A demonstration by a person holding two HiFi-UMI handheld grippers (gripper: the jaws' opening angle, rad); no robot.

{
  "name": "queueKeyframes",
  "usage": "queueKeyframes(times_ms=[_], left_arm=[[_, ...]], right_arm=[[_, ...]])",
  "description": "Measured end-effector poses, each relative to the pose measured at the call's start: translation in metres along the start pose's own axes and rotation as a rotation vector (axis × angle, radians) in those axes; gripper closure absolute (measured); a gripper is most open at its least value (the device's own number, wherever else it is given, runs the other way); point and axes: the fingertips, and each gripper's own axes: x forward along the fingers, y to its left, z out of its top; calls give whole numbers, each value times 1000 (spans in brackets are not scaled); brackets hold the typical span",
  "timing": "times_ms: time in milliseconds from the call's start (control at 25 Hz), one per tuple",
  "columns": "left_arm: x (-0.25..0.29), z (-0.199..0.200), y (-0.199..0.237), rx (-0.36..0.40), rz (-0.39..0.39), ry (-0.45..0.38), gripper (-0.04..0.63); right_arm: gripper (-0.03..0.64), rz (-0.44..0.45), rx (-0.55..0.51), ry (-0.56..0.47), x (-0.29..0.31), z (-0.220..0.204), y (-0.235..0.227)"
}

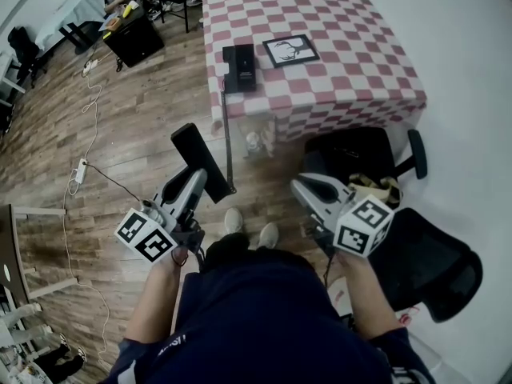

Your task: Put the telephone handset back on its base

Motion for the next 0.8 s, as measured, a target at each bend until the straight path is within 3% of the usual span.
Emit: queueKeyframes(times_ms=[400, 800], left_arm=[[19, 7, 9, -1, -29, -11, 502], [42, 23, 71, -49, -33, -6, 502]], right_arm=[[603, -23, 1, 7, 11, 9, -17], [603, -37, 1, 39, 72, 30, -41]])
